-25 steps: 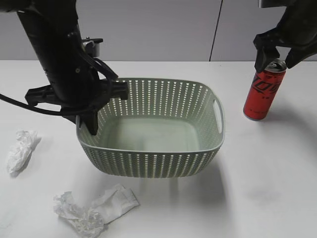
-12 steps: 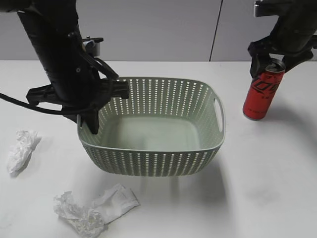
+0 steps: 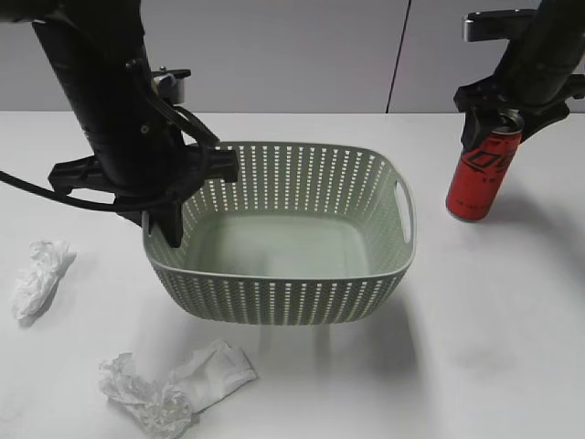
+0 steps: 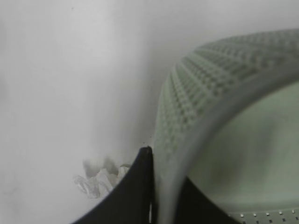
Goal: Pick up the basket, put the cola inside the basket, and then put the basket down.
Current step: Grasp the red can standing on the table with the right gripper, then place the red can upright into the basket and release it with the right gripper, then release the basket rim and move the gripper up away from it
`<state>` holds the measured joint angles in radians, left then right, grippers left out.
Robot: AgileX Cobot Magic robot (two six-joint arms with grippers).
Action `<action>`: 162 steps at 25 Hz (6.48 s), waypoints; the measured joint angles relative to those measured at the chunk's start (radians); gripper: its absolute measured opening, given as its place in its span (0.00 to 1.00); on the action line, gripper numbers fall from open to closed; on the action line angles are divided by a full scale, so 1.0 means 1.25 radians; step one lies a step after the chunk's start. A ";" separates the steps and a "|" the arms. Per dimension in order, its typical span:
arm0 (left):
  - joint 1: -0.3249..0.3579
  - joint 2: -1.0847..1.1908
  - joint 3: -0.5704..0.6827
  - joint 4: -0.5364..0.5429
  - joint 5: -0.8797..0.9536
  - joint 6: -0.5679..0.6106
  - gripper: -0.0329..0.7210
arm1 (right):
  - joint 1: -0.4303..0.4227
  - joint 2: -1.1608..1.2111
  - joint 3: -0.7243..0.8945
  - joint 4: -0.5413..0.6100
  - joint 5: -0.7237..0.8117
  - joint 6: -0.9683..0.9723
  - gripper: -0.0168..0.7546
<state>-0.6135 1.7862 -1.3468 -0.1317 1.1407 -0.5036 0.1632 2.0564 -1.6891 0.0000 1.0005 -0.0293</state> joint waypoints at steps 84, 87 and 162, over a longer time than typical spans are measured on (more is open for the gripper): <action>0.001 0.089 0.001 -0.010 -0.044 0.000 0.04 | -0.054 -0.261 -0.044 0.012 0.153 -0.022 0.79; 0.001 0.089 0.001 -0.013 -0.043 0.000 0.04 | -0.054 -0.293 0.005 0.039 0.153 -0.022 0.79; 0.075 0.221 -0.179 -0.032 -0.173 0.021 0.04 | -0.054 -1.649 1.019 0.043 -0.044 -0.023 0.79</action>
<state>-0.5203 2.0625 -1.5707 -0.1717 0.9248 -0.4767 0.0955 -0.0047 -0.4156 0.0535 0.9453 -0.0575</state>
